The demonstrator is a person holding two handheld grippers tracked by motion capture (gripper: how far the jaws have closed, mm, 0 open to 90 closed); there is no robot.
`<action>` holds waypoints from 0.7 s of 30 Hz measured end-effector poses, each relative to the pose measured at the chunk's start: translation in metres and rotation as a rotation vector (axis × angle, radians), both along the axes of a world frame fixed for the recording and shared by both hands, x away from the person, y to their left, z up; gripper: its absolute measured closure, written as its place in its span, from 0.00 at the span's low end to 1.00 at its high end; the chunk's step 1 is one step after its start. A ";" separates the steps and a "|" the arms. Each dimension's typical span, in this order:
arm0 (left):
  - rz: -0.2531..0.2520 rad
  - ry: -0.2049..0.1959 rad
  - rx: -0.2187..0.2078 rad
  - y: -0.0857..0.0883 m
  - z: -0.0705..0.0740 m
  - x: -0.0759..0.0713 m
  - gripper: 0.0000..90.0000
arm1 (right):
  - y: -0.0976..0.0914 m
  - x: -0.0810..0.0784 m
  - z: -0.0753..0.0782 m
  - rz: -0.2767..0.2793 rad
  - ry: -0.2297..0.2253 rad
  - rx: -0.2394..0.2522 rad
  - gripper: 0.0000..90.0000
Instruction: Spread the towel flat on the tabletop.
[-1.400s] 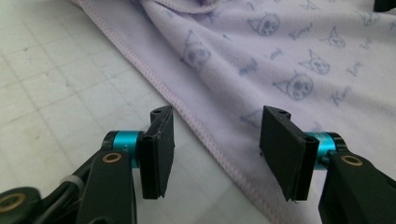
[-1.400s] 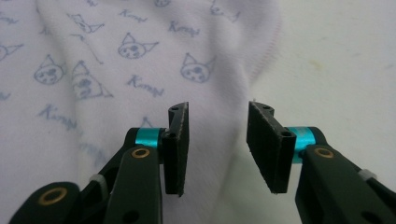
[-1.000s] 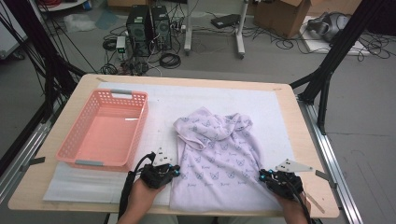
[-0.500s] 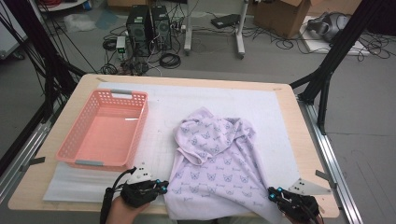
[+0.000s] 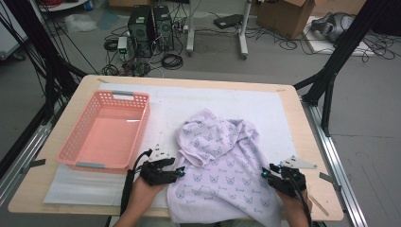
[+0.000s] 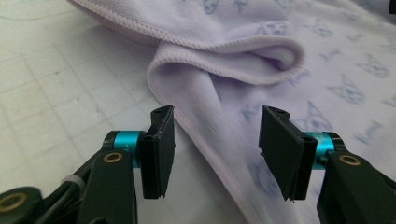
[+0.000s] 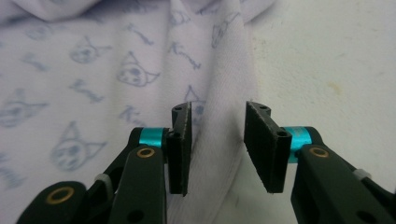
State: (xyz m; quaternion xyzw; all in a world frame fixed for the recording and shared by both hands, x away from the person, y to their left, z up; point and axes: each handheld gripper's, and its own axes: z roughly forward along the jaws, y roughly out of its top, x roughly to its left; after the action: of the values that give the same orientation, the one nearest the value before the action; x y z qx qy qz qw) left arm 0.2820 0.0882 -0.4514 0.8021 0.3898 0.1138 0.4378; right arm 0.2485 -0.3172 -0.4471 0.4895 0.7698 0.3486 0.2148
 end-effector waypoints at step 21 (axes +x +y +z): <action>-0.197 -0.010 -0.063 0.020 0.011 -0.054 0.79 | -0.024 -0.067 0.017 0.195 0.013 0.054 0.80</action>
State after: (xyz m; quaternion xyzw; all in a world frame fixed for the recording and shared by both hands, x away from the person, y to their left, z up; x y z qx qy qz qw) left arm 0.2279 0.1082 -0.4406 0.8220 0.3101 0.0619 0.4736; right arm 0.1819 -0.3412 -0.4304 0.4202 0.8055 0.3853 0.1616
